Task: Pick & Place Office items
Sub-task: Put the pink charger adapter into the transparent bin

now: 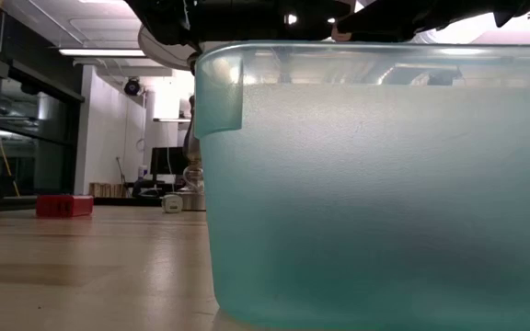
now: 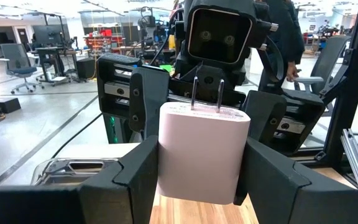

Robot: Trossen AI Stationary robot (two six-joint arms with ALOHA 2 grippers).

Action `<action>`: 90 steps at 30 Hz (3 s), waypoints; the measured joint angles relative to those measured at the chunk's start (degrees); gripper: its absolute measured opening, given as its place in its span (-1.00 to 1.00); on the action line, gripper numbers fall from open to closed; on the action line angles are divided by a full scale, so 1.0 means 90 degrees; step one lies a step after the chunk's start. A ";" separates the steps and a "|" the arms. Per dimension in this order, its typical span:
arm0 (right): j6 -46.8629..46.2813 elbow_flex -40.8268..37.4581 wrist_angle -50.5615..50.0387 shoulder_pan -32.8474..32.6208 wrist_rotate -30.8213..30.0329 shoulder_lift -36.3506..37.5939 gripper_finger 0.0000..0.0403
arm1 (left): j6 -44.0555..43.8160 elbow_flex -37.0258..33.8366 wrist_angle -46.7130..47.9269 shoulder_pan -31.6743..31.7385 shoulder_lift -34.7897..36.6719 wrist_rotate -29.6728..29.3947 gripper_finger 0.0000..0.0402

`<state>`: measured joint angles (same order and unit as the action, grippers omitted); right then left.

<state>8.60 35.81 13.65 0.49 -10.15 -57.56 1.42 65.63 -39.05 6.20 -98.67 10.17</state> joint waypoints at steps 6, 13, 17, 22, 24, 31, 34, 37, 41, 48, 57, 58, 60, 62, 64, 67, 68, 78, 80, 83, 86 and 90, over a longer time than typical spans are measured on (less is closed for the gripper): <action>0.0031 0.0000 0.0134 0.0000 -0.0027 0.0000 0.08 | -0.0021 0.0000 -0.0039 0.0000 0.0000 -0.0001 -0.06; -0.0112 0.0000 0.0123 0.0000 -0.0022 0.0000 0.08 | -0.0026 0.0000 -0.0109 0.0000 0.0000 0.0000 -0.06; -0.0126 0.0002 0.0026 0.0000 -0.0002 0.0000 0.08 | -0.0016 -0.0007 -0.0098 -0.0003 -0.0009 0.0021 -0.06; -0.0129 0.0015 -0.0004 0.0000 0.0004 0.0000 0.08 | -0.0019 -0.0007 -0.0107 -0.0005 -0.0010 0.0019 -0.06; -0.0129 0.0015 -0.0012 0.0000 0.0012 0.0000 0.10 | -0.0020 -0.0007 -0.0107 -0.0005 -0.0010 0.0019 -0.06; -0.0117 0.0015 -0.0037 0.0000 0.0030 0.0000 0.30 | -0.0065 -0.0007 -0.0117 -0.0005 -0.0010 0.0017 -0.06; -0.0096 0.0023 -0.0003 0.0004 0.0005 0.0000 0.37 | -0.0072 -0.0007 -0.0087 -0.0009 -0.0013 0.0063 -0.06; -0.0092 0.0029 0.0038 0.0002 0.0001 0.0002 0.39 | -0.0074 -0.0007 -0.0098 -0.0017 -0.0017 0.0073 -0.06; -0.0078 0.0027 0.0089 0.0005 -0.0007 0.0002 0.38 | -0.0070 -0.0007 -0.0104 -0.0012 -0.0012 0.0063 -0.06; -0.0087 0.0024 0.0051 0.0004 -0.0006 0.0002 0.37 | -0.0040 -0.0007 -0.0126 -0.0010 -0.0010 0.0022 -0.06; -0.0159 0.0012 0.0012 0.0002 0.0003 0.0002 0.37 | 0.0011 -0.0007 -0.0184 -0.0005 -0.0010 0.0015 -0.06; -0.0155 0.0012 0.0012 0.0002 0.0020 0.0002 0.37 | 0.0011 -0.0007 -0.0198 -0.0005 -0.0010 0.0015 -0.06; -0.0153 0.0012 0.0009 0.0002 0.0156 0.0002 0.37 | 0.0011 -0.0007 -0.0199 -0.0005 -0.0010 0.0015 -0.06; -0.0153 0.0006 0.0011 0.0002 0.0252 0.0002 0.34 | 0.0011 -0.0007 -0.0199 -0.0005 -0.0010 0.0015 -0.06; -0.0152 0.0000 0.0035 0.0002 0.0293 0.0002 0.30 | 0.0011 -0.0007 -0.0199 -0.0005 -0.0010 0.0015 -0.06; -0.0151 0.0000 0.0044 0.0002 0.0294 0.0002 0.20 | 0.0011 -0.0007 -0.0199 -0.0005 -0.0010 0.0017 -0.06; -0.0151 0.0000 0.0047 0.0002 0.0291 0.0002 0.17 | 0.0010 -0.0007 -0.0199 -0.0005 -0.0007 0.0012 -0.06; -0.0174 0.0000 0.0116 0.0002 0.0270 0.0000 0.05 | 0.0041 -0.0007 -0.0210 -0.0004 0.0007 0.0003 -0.06; -0.0172 0.0000 0.0116 0.0002 0.0272 0.0001 0.05 | 0.0040 -0.0007 -0.0209 -0.0002 0.0007 0.0002 -0.06; -0.0171 0.0000 0.0119 0.0002 0.0272 0.0002 0.05 | 0.0037 -0.0005 -0.0208 -0.0005 0.0006 0.0002 -0.05; -0.0159 0.0000 0.0119 0.0002 0.0272 0.0001 0.05 | 0.0032 -0.0005 -0.0204 -0.0002 0.0007 0.0004 0.01; -0.0122 0.0000 0.0119 0.0002 0.0274 0.0000 0.05 | -0.0073 -0.0005 -0.0204 -0.0002 0.0007 0.0007 0.10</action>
<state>7.50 35.81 14.72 0.51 -7.68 -57.56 0.76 65.58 -40.88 6.17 -98.61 10.24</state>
